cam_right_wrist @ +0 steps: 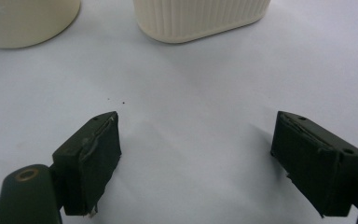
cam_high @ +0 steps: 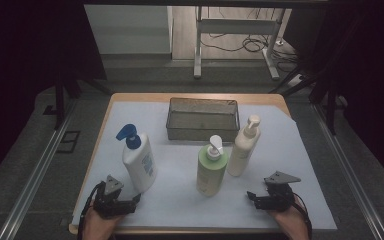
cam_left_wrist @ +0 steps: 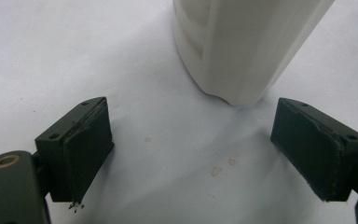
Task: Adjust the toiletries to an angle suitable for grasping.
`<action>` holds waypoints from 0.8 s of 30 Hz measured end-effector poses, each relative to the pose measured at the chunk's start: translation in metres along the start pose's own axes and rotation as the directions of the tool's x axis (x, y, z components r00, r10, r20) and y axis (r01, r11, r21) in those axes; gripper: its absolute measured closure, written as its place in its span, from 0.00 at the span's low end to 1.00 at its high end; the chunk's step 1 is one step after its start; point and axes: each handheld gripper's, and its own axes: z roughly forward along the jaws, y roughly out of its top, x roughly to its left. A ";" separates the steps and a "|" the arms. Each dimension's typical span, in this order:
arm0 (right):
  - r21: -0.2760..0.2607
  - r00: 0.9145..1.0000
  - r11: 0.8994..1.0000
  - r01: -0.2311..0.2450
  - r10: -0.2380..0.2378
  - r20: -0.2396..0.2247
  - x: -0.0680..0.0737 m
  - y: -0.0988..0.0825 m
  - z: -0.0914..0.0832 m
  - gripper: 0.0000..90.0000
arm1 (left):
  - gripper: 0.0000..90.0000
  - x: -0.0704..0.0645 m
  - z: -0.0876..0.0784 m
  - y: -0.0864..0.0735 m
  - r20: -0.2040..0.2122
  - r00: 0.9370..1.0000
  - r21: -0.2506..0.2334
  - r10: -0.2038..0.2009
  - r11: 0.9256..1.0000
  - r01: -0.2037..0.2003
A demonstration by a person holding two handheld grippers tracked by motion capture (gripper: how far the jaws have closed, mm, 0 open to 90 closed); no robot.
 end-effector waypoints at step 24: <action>0.002 1.000 1.000 -0.002 0.002 -0.005 -0.001 0.000 0.000 0.17 | 0.13 0.004 0.001 -0.002 0.023 1.000 -0.022 0.016 1.000 -0.015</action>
